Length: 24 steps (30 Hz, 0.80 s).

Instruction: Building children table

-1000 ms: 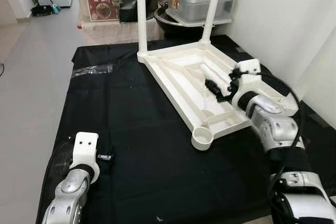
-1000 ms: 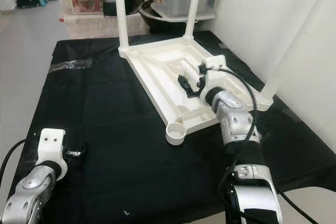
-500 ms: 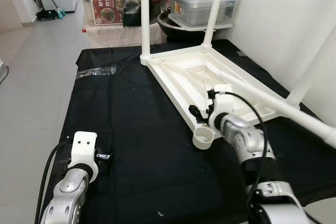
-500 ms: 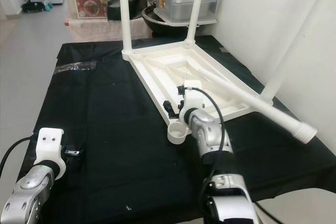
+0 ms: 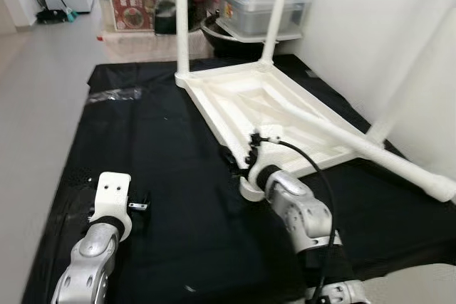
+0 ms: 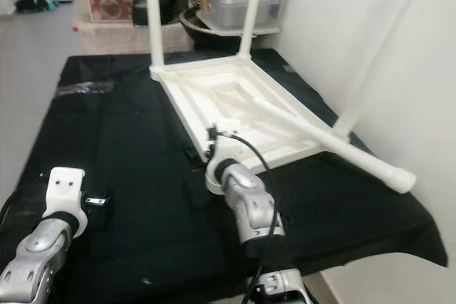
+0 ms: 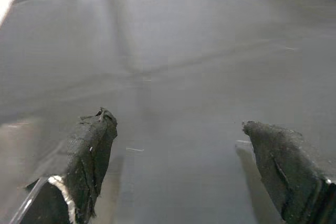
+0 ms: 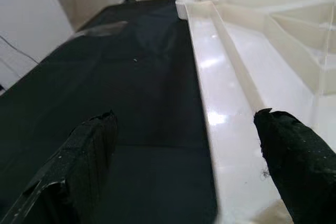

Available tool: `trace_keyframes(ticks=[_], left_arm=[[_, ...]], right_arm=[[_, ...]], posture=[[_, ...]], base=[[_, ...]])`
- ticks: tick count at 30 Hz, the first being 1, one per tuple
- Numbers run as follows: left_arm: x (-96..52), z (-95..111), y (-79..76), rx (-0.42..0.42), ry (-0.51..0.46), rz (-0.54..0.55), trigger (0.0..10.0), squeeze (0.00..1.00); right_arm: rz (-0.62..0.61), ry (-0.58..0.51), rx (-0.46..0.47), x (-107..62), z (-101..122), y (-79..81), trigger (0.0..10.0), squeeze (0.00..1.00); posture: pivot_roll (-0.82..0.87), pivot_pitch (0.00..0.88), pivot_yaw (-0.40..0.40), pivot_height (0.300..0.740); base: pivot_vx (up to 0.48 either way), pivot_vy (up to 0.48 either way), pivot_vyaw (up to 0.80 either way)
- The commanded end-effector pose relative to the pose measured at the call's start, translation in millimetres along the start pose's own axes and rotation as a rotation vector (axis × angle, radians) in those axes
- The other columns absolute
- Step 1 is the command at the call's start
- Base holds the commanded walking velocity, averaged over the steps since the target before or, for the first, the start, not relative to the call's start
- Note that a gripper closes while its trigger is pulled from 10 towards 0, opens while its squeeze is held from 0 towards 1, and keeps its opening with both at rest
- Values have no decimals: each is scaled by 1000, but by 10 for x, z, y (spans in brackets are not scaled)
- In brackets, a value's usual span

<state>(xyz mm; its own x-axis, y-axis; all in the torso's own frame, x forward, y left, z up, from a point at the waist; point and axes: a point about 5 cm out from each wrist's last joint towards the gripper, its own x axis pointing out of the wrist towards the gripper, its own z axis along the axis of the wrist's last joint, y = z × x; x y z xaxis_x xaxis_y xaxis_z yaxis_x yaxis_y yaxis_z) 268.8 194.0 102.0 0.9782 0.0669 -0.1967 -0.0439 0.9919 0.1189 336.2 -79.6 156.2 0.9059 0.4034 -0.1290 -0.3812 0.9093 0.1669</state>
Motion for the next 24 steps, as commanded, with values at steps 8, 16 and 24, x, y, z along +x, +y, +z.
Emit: trace_keyframes(ticks=[8,16,24], left_arm=[[-3,0,-67,7,-3,-7,10000,0],[3,1,-71,14,-1,-8,10000,0],[8,-1,-97,30,-5,-12,10000,0]], right_arm=[[-9,-36,-73,-15,17,14,10000,0],[17,-62,-169,-57,11,8,10000,0],[130,-40,-384,-157,9,-134,10000,0]], posture=[[113,0,-45,740],[108,0,-39,740],[102,0,-36,740]], base=[[0,-480,0],[0,-480,0],[0,-293,0]])
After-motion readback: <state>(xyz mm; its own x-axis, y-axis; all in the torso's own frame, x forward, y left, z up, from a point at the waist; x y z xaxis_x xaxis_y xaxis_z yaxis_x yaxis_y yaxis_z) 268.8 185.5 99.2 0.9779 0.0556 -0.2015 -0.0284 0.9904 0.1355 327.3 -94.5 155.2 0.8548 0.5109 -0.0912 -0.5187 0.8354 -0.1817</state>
